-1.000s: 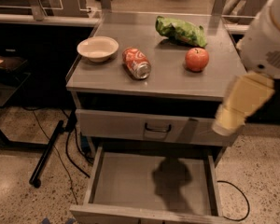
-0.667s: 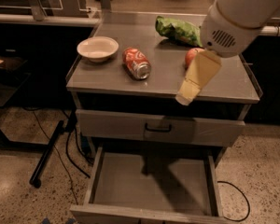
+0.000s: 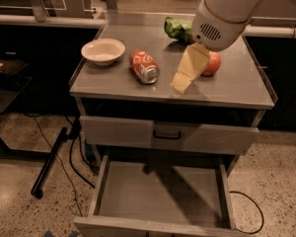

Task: Place coke can into middle drawer

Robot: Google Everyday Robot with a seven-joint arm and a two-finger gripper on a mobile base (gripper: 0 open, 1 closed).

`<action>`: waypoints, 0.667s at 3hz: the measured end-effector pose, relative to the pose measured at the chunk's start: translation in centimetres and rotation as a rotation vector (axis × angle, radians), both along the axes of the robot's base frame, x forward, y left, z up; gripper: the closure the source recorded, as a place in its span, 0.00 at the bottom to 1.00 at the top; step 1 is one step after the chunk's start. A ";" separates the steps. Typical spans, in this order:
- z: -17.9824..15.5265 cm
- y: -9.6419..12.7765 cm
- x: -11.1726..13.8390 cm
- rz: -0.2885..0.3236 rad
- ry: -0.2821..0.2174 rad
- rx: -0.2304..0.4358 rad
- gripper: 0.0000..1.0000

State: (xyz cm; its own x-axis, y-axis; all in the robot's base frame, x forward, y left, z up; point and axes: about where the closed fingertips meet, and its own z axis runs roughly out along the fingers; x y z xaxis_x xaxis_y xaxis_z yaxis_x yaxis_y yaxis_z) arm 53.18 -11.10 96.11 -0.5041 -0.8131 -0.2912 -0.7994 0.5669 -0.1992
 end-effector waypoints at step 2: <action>-0.9 3.1 4.0 -0.167 0.028 0.121 0.00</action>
Offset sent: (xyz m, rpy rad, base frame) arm 0.0805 0.0582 -0.0019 0.1937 0.0265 -0.2785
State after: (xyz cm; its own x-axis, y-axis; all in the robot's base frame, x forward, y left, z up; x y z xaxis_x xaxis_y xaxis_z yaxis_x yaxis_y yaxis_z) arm 57.19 -8.04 95.20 -0.6383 -0.6773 -0.3658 -0.6963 0.7106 -0.1007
